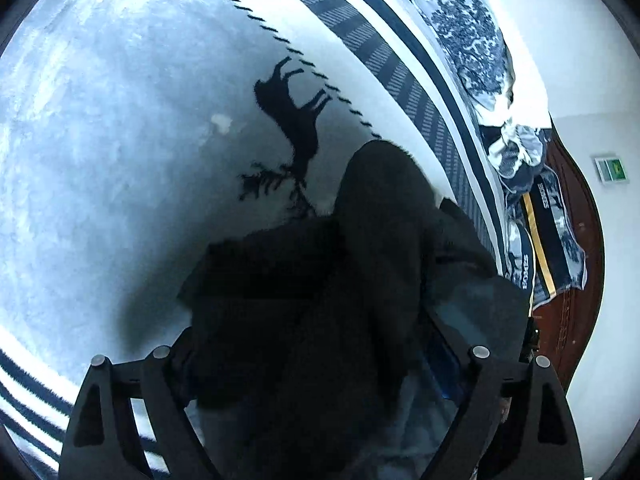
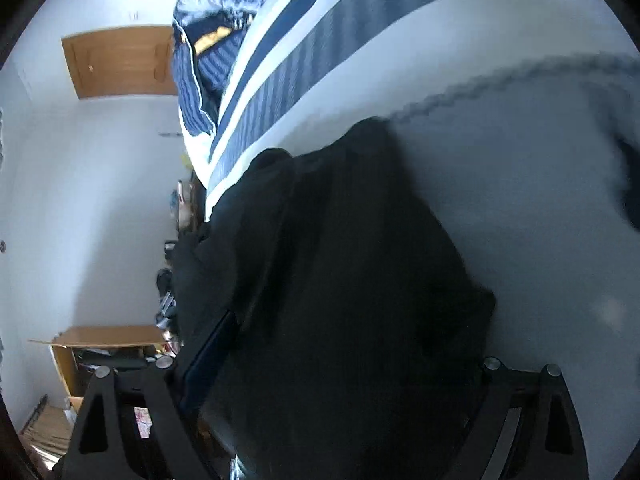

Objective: Fold large clothes

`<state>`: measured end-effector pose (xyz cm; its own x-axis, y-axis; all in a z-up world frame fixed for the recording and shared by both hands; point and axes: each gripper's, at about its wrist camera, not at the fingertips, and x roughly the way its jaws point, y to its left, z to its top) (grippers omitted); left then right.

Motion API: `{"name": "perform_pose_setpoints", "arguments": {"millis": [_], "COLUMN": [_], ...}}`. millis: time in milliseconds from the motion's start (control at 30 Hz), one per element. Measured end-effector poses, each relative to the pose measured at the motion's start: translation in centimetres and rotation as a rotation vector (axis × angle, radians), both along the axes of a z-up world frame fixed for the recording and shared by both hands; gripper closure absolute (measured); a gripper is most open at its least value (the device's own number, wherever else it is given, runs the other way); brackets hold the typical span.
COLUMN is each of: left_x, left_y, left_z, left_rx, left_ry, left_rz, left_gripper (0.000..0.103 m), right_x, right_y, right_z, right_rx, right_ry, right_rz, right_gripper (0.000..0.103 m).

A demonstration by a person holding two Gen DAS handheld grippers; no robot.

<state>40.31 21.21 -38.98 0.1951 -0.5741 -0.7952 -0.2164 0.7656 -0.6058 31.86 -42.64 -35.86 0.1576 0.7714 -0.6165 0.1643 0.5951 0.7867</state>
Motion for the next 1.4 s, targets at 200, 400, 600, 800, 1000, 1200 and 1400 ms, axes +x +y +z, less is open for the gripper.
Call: {"name": "perform_pose_setpoints", "arguments": {"millis": [200,400,600,800,1000,1200,1400], "left_x": [-0.9,-4.9,-4.2,0.4,3.7,10.2,4.7], "left_y": [-1.1,-1.6,-1.6,-1.9,-2.7,-2.8,2.4], "left_z": [1.9,9.8,17.3,18.3,19.7,10.4,11.4], "left_rx": [-0.011,0.027,0.025,0.023,0.032,0.228,0.223], "left_ry": [-0.064,-0.266,-0.403,-0.397,-0.431,-0.182,-0.259], "left_rz": [-0.007,0.071,0.067,0.095,0.094,0.122,0.248], "left_gripper": [0.084,0.097,0.098,0.098,0.097,0.073,0.024], "right_x": [0.0,-3.5,-3.4,0.9,4.3,11.6,9.2], "right_y": [0.4,2.3,2.3,1.3,0.7,-0.4,-5.1], "right_z": [1.5,8.7,15.4,15.7,18.9,9.9,7.5], "right_rx": [-0.097,-0.188,-0.192,-0.163,-0.15,-0.29,-0.255], "right_ry": [-0.015,-0.156,-0.284,-0.289,-0.343,-0.135,-0.092], "right_rz": [-0.048,-0.107,-0.127,-0.156,-0.165,-0.228,-0.314], "right_gripper": [0.07,0.092,0.094,0.094,0.095,0.072,0.027]}}
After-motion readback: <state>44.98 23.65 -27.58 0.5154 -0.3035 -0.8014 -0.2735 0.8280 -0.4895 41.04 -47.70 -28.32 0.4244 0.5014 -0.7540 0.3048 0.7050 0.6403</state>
